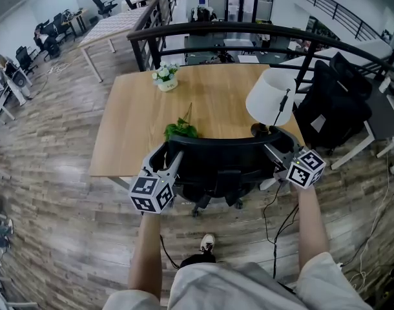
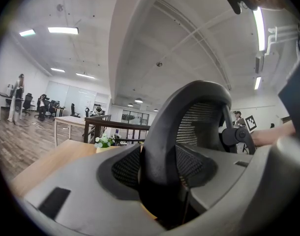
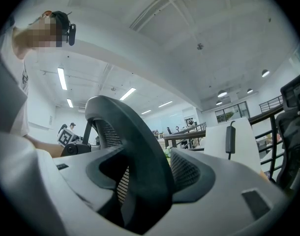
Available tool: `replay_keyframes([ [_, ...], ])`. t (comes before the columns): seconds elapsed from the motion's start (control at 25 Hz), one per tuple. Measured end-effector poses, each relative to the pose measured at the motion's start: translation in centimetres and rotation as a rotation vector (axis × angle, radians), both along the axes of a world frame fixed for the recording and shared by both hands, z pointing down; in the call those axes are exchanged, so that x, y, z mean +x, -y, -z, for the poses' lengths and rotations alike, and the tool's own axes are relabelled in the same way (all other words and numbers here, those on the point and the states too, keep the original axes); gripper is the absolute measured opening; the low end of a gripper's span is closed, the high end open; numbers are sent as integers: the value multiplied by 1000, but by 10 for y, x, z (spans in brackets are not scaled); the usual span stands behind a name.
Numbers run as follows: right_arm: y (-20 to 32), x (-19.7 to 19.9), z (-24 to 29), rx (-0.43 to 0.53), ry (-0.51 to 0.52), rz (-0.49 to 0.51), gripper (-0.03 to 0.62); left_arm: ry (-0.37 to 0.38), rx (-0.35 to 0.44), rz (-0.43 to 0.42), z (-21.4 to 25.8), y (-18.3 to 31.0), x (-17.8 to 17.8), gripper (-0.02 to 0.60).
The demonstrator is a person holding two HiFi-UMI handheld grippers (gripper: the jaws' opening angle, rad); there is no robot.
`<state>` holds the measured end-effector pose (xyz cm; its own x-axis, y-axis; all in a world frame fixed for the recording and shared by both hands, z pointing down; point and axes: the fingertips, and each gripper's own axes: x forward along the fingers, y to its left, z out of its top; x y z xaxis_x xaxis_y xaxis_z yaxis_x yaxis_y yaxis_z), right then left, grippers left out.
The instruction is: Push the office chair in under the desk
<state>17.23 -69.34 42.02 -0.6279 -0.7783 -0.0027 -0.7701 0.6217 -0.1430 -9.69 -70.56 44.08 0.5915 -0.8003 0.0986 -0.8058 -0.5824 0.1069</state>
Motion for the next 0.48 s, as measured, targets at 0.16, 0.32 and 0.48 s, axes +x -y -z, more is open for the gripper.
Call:
replay_keyframes([
  [0.16,5,2,2,3,-7,-2,278,6,4,-3,0,3,3,256],
  [0.32,11,9,0,5,-2,-3,279,12,3,-6,-2,5,10,258],
  [0.48,13,10,3,11,-10,7,281,18,5,-11,-1,7,12,259],
])
